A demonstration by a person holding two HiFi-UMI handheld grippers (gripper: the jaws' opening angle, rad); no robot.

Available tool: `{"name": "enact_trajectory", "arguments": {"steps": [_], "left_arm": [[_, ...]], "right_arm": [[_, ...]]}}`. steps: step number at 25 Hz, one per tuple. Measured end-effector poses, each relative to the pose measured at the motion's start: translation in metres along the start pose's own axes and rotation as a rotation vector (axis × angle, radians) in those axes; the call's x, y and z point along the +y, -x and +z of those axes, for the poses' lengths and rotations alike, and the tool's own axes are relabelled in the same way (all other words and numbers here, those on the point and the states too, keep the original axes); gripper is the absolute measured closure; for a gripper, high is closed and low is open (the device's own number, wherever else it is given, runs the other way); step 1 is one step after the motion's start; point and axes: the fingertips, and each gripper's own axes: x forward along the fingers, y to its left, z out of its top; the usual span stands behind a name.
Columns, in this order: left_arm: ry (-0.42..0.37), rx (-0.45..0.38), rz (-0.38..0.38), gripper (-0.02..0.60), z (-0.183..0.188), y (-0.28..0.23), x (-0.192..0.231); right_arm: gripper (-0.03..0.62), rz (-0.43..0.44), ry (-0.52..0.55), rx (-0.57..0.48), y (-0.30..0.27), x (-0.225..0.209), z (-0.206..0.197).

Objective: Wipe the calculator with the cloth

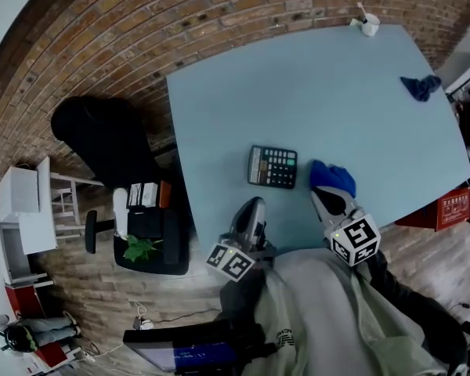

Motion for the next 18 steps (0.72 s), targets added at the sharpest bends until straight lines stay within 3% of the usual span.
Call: {"name": "enact_trajectory", "arguments": {"steps": [10, 18], "left_arm": [[0.040, 0.058, -0.042, 0.580, -0.017, -0.011, 0.000], [0.069, 0.070, -0.032, 0.580, -0.022, -0.015, 0.006]], "right_arm": [[0.591, -0.021, 0.034, 0.057, -0.004, 0.004, -0.018], [0.591, -0.025, 0.061, 0.079, -0.008, 0.005, -0.023]]}}
